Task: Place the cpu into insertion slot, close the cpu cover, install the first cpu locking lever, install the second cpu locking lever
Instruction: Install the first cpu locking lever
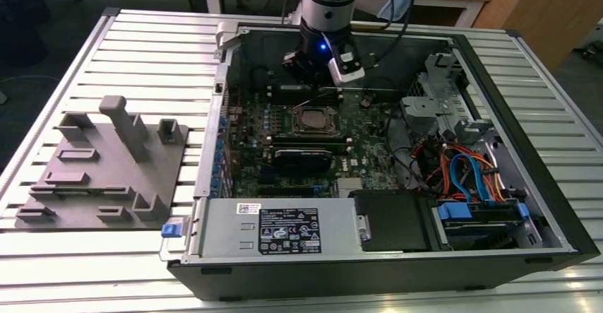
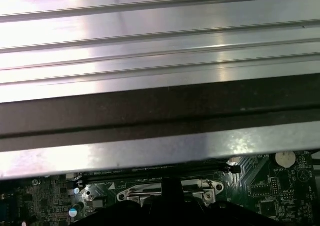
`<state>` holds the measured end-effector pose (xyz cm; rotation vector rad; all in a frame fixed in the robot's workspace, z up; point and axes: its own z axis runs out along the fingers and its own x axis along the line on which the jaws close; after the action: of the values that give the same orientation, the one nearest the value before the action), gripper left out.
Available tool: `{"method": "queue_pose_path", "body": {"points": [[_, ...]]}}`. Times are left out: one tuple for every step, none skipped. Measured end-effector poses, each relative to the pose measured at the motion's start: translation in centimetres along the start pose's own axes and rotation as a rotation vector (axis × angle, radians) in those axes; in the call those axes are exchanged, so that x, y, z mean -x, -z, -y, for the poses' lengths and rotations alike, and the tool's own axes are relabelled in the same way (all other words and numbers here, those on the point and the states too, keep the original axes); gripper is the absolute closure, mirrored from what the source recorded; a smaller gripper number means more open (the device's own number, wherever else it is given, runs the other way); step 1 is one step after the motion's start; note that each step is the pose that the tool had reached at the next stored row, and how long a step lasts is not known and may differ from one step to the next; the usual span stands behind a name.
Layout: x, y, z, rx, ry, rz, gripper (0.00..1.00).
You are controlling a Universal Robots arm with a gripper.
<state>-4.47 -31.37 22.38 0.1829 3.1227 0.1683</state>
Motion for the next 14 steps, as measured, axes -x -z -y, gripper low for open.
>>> {"method": "queue_pose_path", "body": {"points": [[0.03, -0.01, -0.03, 0.0000, 0.000, 0.0000, 0.90], [0.07, -0.02, -0.06, 0.0000, 0.000, 0.0000, 0.90], [0.11, -0.05, -0.09, 0.0001, 0.000, 0.0001, 0.90], [0.16, -0.09, -0.10, 0.0002, 0.000, 0.0001, 0.90], [0.20, -0.12, -0.11, 0.0001, 0.000, 0.0001, 0.90], [0.25, -0.16, -0.12, 0.0001, 0.000, 0.0000, 0.90], [0.29, -0.21, -0.12, 0.0001, 0.000, 0.0000, 0.90], [0.33, -0.26, -0.12, 0.0001, 0.000, 0.0001, 0.90], [0.36, -0.31, -0.13, 0.0000, 0.000, 0.0000, 0.90], [0.41, -0.36, -0.13, 0.0001, 0.000, 0.0001, 0.90], [0.46, -0.39, -0.14, 0.0000, 0.000, 0.0000, 0.90], [0.52, -0.43, -0.15, -0.0001, 0.000, 0.0000, 0.90], [0.59, -0.47, -0.16, 0.0000, 0.000, 0.0000, 0.90], [0.65, -0.51, -0.16, 0.0001, 0.000, 0.0001, 0.90]]}}
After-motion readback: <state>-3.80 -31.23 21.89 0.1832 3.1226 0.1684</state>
